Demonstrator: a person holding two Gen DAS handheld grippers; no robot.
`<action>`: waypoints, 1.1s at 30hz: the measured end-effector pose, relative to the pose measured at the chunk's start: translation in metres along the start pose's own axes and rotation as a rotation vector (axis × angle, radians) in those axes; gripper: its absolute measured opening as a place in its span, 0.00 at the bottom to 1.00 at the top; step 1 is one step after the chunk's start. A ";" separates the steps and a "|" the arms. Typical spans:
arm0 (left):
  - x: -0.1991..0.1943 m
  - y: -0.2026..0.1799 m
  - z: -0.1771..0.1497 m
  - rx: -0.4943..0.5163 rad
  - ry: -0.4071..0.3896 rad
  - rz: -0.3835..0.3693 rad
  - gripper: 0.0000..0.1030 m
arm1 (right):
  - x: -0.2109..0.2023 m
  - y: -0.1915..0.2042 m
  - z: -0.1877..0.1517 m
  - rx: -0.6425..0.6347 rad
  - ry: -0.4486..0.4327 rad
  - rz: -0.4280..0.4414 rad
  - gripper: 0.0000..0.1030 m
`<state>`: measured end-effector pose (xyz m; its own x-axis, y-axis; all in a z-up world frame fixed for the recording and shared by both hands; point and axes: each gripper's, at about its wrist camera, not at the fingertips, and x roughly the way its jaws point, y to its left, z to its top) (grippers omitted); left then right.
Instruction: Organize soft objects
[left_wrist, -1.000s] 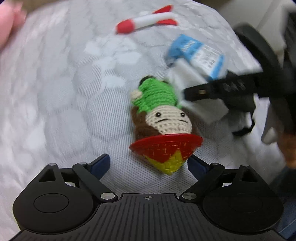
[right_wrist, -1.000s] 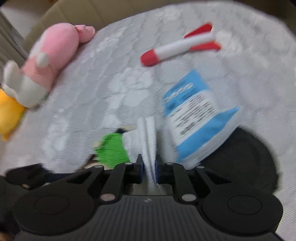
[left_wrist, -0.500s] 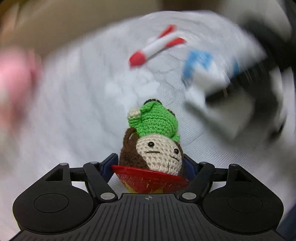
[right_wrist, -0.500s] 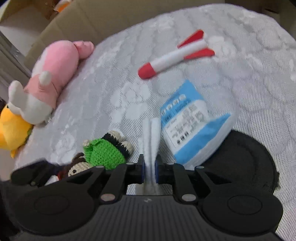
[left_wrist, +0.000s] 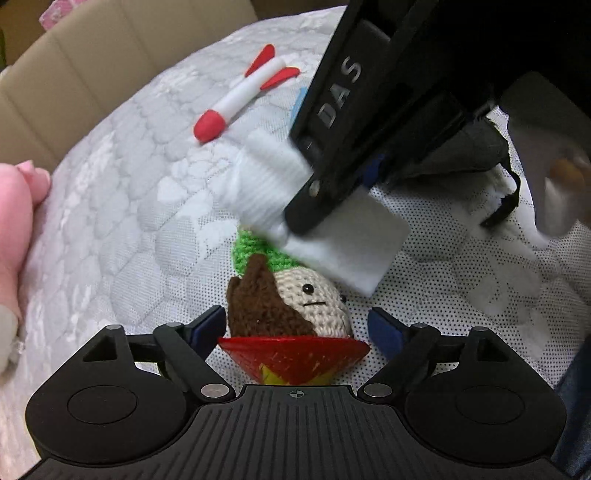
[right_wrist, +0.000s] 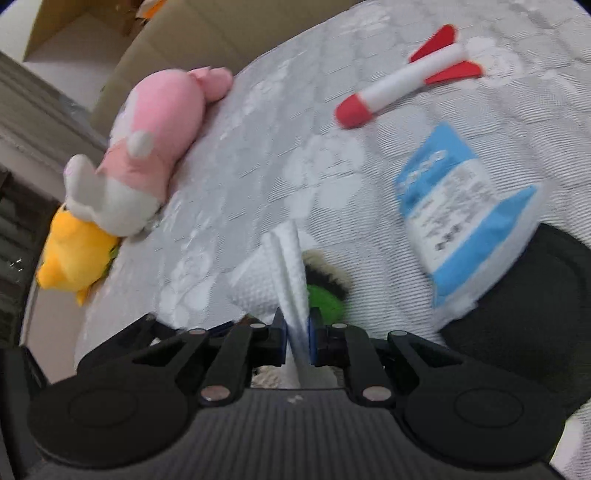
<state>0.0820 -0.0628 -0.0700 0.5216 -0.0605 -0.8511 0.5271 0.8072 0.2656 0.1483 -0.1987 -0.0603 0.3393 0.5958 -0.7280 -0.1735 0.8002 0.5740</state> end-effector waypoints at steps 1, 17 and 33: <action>0.001 -0.001 0.000 0.006 0.002 0.001 0.89 | 0.000 -0.002 0.000 0.003 0.001 -0.020 0.12; 0.018 0.070 -0.014 -0.226 0.109 0.176 0.81 | -0.041 -0.015 0.015 0.052 -0.160 -0.022 0.12; 0.045 0.028 0.126 -0.601 0.024 -0.155 0.99 | -0.105 -0.068 0.029 0.161 -0.423 -0.176 0.13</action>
<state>0.2047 -0.1172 -0.0442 0.4505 -0.1960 -0.8710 0.1217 0.9800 -0.1576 0.1514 -0.3179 -0.0121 0.7026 0.3457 -0.6220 0.0542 0.8456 0.5311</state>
